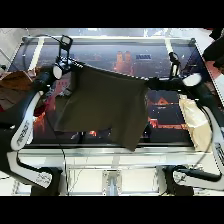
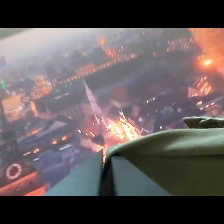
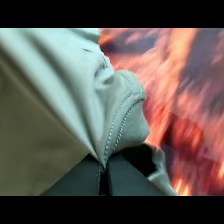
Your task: Fold the shirts.
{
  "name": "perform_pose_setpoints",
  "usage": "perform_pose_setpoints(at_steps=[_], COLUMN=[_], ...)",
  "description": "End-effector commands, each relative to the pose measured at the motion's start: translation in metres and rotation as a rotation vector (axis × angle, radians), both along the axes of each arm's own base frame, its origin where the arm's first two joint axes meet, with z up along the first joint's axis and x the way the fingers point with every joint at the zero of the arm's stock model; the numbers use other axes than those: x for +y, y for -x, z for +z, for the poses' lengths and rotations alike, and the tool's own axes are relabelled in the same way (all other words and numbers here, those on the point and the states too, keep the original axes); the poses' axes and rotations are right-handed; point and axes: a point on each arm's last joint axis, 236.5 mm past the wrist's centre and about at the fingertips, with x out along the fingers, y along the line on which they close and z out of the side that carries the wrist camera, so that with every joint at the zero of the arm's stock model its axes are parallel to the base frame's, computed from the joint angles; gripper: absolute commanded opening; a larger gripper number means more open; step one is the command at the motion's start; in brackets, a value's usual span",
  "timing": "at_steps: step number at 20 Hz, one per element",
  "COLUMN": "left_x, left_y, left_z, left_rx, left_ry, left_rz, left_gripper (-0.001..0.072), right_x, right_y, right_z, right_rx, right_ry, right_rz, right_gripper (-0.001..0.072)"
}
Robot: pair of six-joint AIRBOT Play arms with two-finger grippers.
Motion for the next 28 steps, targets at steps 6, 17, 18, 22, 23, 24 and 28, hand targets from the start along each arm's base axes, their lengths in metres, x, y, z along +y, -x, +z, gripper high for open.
perform_pose_setpoints(at_steps=[6,17,18,22,23,24,28], left_x=[0.082,0.209,0.176,0.104,0.097,0.092,0.104], left_y=[0.012,0.343,0.363,0.401,0.405,0.406,0.380], left_z=[0.152,-0.078,-0.101,-0.152,-0.159,-0.163,-0.170], left_rx=[-0.232,0.601,0.726,0.939,0.952,0.965,0.792], left_ry=[0.190,1.054,1.120,1.345,1.376,1.404,1.508], left_rz=[0.200,1.195,1.185,1.222,1.232,1.234,1.264], left_gripper=[0.0583,0.0485,0.0485,0.0485,0.0485,0.0485,0.0483], right_x=[-0.061,-0.206,-0.193,-0.158,-0.154,-0.152,-0.152], right_y=[-0.082,0.129,0.134,0.128,0.123,0.121,0.119], right_z=[0.076,0.023,0.006,-0.011,-0.004,0.000,0.003], right_rx=[-0.239,0.163,0.205,0.237,0.209,0.192,0.181], right_ry=[0.068,0.064,0.005,-0.192,-0.216,-0.231,-0.235], right_rz=[-0.132,-0.430,-0.423,-0.374,-0.364,-0.358,-0.357], right_gripper=[0.0446,0.0446,0.0447,0.0447,0.0447,0.0447,0.0446])
